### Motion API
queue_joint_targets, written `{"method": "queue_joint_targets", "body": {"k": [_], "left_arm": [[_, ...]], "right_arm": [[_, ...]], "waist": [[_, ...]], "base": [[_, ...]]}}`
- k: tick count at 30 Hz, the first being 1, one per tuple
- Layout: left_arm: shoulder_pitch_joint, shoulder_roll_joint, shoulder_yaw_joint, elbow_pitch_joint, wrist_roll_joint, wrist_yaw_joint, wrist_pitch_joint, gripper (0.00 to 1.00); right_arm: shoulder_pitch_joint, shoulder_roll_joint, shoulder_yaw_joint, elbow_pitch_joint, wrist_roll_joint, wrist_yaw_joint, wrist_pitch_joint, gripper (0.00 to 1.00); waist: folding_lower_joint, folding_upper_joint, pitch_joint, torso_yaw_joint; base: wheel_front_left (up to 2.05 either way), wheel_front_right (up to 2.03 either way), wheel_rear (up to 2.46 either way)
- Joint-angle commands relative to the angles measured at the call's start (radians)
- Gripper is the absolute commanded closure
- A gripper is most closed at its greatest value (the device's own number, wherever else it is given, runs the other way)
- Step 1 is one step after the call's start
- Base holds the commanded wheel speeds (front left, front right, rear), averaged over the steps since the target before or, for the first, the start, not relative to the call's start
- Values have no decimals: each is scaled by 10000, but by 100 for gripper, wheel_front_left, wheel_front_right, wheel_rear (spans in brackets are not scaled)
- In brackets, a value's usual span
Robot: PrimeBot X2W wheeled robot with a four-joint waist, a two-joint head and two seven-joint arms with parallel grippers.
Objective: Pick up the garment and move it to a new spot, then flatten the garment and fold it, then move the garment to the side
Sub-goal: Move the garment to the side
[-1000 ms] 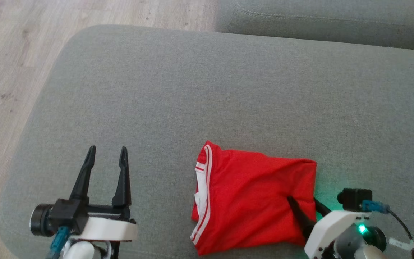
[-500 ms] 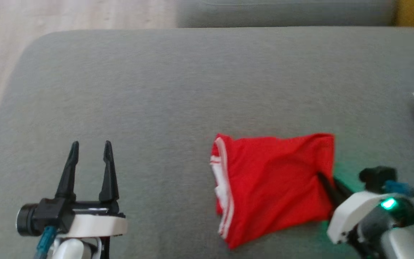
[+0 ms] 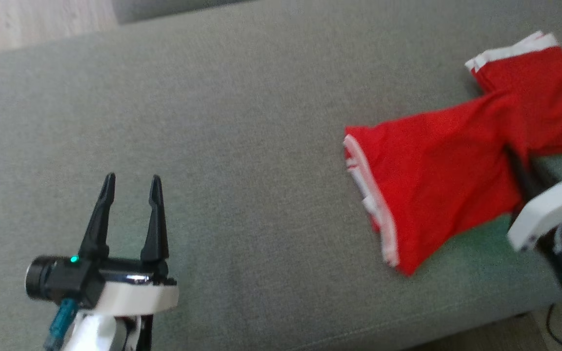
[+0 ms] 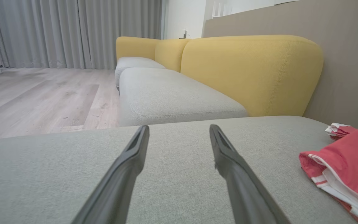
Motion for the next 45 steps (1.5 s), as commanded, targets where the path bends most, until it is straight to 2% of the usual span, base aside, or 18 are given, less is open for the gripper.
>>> {"method": "queue_joint_targets", "body": {"k": [1,7,12,15,16,17,18,24,29,38,45], "left_arm": [[-590,145,333,-308,124,-70,-95,0],[-1302,316,167,-457,290,-332,11,0],[-1862,438,44,-581,435,-532,25,0],[-2128,499,-14,-595,478,-640,47,0],[-2196,515,-23,-590,483,-666,47,0],[-2251,532,-32,-576,488,-692,45,0],[-2294,545,-39,-547,489,-709,45,0],[-2440,478,-72,-409,462,-732,9,0],[-2345,341,-42,-171,382,-713,-38,0],[-1581,110,239,370,172,-429,-81,0],[-1032,61,526,837,-35,-204,-88,0]], "right_arm": [[-725,-413,-112,-284,32,-6,-61,100],[-2018,-899,-1547,487,36,-6,-266,100],[-2616,-1450,-3160,1252,-540,-6,-500,100],[-2824,-1521,-4133,1568,-837,-6,-569,100],[-2888,-1517,-4381,1662,-893,-6,-629,72],[-2926,-1522,-4600,1752,-981,-6,-706,20],[-2971,-1462,-4803,1842,-992,-6,-757,0],[-2886,-807,-5671,1804,-1905,-6,-616,0],[-2222,-29,-5708,792,-2357,-6,-808,0],[-156,1654,-3544,-1857,-2089,-6,-1908,0],[832,2211,-1759,-2129,-1563,-6,-2729,0]], "waist": [[-1,0,546,-181],[-1,0,1641,26],[-1,0,2376,340],[-1,0,2671,481],[-1,0,2738,511],[-1,0,2791,544],[-1,0,2832,575],[-1,0,2860,749],[-1,0,2459,943],[-1,0,991,1299],[-1,0,-39,1841]], "base": [[0,0,0],[0,0,0],[0,0,0],[0,0,0],[0,0,0],[0,0,0],[0,0,0],[0,0,0],[0,0,0],[0,0,0],[0,0,0]]}}
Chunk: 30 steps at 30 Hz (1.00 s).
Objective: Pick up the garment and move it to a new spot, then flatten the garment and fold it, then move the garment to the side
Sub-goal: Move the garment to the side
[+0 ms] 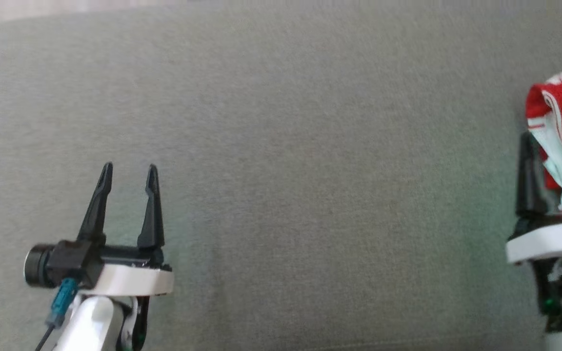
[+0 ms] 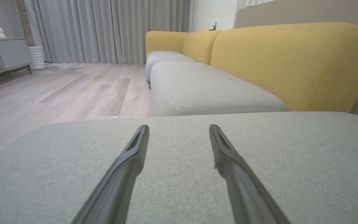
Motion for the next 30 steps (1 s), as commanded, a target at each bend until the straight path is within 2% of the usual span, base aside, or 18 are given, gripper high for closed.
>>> {"method": "queue_joint_targets", "body": {"k": [1,9,19,30], "left_arm": [[-71,133,521,-148,-68,83,-88,0],[555,252,680,52,-192,323,-9,0],[1590,383,563,-47,-361,500,386,0],[2114,519,497,-394,-407,676,651,0]], "right_arm": [[22,-13,432,-372,107,-6,-221,0],[658,168,1579,-466,14,-6,-589,0],[2156,220,1981,-766,389,-6,-464,0],[2637,222,2076,-1116,256,-6,-328,0]], "waist": [[3,0,-521,430],[3,0,-1325,867],[3,0,-2172,653],[3,0,-2396,604]], "base": [[0,0,0],[0,0,0],[0,0,0],[0,0,0]]}}
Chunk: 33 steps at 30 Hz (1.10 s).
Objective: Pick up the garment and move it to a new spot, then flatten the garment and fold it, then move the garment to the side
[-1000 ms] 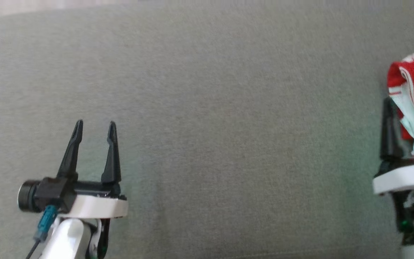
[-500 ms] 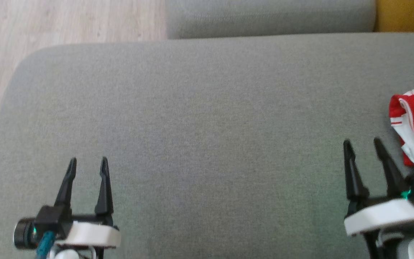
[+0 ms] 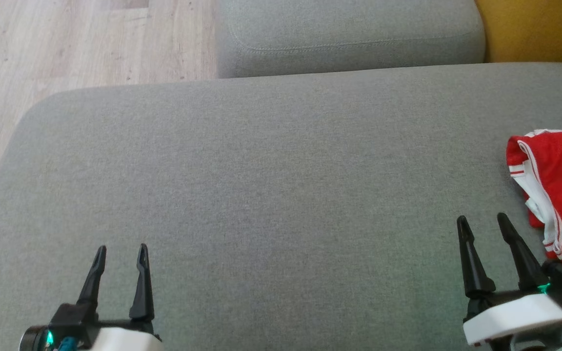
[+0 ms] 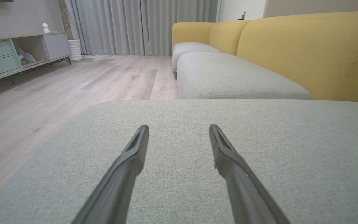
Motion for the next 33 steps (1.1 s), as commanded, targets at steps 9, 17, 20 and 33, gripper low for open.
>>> {"method": "queue_joint_targets", "body": {"k": [9,17,20,33], "left_arm": [[-383,284,228,-381,-77,101,59,0],[-435,294,178,-394,-106,127,49,0],[-476,302,167,-387,-117,128,30,0],[-34,-141,-37,368,-907,-114,236,100]], "right_arm": [[-189,-55,217,-523,-151,-6,69,0],[-183,-55,196,-534,-82,-6,115,0],[-196,-55,182,-516,-40,-6,122,0],[-163,-64,29,517,1014,0,84,100]], "waist": [[0,0,42,-14],[0,0,93,6],[0,0,133,18],[1,0,128,17]], "base": [[0,0,0],[0,0,0],[0,0,0],[0,0,0]]}}
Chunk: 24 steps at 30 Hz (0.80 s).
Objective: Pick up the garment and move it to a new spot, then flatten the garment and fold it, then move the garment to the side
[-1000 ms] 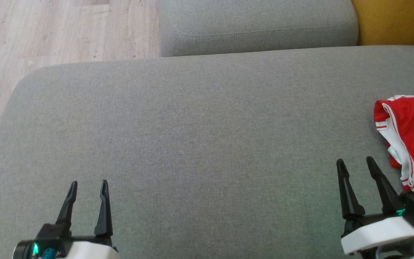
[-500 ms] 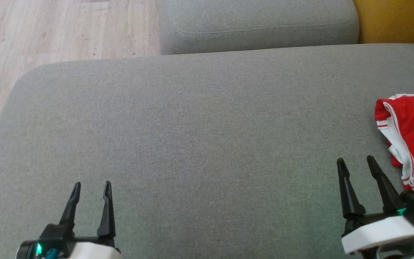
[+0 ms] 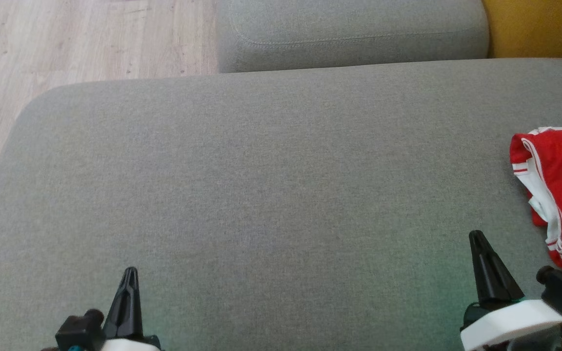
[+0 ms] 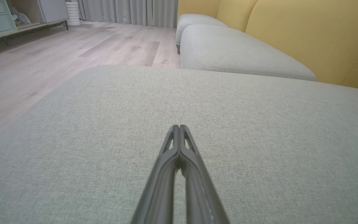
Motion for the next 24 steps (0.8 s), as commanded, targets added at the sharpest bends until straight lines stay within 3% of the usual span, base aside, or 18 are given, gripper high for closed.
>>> {"method": "queue_joint_targets", "body": {"k": [1,24], "left_arm": [[-307,34,237,-242,-332,-119,68,100],[-685,-311,919,34,-2558,-706,509,100]], "right_arm": [[-252,-79,16,-222,421,0,-55,100],[-808,-222,0,460,3050,-1,-100,100]], "waist": [[0,0,-8,0],[0,0,-62,-2]], "base": [[0,0,0],[0,0,0]]}}
